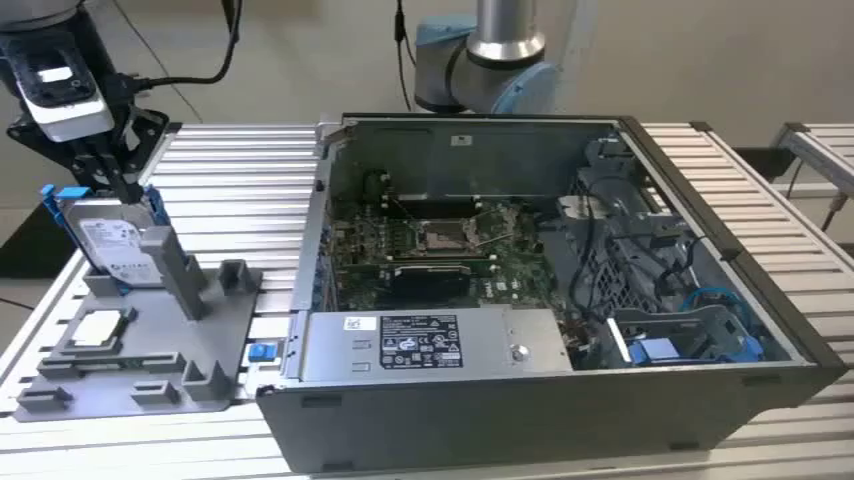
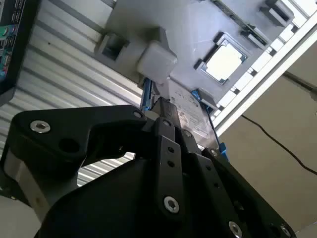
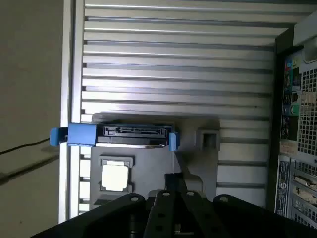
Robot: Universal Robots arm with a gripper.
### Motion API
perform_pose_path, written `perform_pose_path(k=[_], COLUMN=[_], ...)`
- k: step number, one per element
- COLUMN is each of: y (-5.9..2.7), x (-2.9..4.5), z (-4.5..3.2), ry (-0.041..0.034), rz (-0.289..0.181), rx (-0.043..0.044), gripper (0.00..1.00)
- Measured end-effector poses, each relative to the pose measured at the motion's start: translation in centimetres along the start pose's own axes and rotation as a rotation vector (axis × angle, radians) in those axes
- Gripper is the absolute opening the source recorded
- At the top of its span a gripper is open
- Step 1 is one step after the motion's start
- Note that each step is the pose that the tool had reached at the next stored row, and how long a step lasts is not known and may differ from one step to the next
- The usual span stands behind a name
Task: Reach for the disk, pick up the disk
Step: 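Reach for the disk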
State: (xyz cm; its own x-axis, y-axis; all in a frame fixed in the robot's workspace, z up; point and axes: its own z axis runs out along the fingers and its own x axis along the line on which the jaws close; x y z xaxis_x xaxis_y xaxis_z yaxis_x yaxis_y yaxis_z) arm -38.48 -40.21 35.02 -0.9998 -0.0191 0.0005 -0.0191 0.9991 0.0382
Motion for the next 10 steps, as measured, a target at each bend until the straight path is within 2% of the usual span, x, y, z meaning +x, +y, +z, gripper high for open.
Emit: perform_pose_path(k=[10], y=[0.00], x=[0.00], z=[0.00], ry=[0.0001], rz=[0.000], rx=[0.0000], gripper=[0.00])
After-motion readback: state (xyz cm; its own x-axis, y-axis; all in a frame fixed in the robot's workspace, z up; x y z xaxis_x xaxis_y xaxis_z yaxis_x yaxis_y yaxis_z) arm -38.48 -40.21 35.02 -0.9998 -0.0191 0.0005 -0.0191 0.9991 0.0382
